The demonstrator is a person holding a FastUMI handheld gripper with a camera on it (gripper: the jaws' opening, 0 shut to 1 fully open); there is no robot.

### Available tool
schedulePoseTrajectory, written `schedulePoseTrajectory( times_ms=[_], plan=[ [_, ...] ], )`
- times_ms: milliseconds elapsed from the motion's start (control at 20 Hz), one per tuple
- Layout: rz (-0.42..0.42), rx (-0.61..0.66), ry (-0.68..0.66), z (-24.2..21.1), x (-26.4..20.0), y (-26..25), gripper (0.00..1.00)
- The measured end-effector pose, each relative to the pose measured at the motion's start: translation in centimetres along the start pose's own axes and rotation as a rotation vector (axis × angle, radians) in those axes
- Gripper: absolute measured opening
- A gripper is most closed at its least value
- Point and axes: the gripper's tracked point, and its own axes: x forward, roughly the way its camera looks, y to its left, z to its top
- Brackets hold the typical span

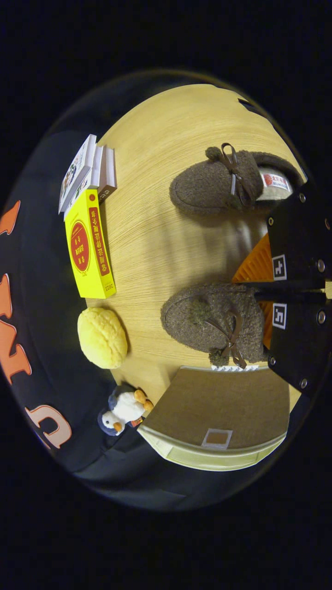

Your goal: Open the storage box then place both shoes into the box .Put the left shoe in first, then the right shoe, with the right side of both shoes facing outward in a uniform manner.

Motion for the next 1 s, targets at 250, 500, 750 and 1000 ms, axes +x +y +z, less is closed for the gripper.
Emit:
schedulePoseTrajectory(
  times_ms=[250,500,750,1000],
  plan=[
    [0.01,-0.025,-0.044,3.0,-4.3,4.3,0.04],
    [0.062,-0.047,-0.073,4.9,-7.6,10.5,0.04],
    [0.103,-0.068,-0.084,6.1,-9.7,16.3,0.04],
    [0.152,-0.119,-0.067,5.7,-9.8,22.2,0.04]
  ],
)
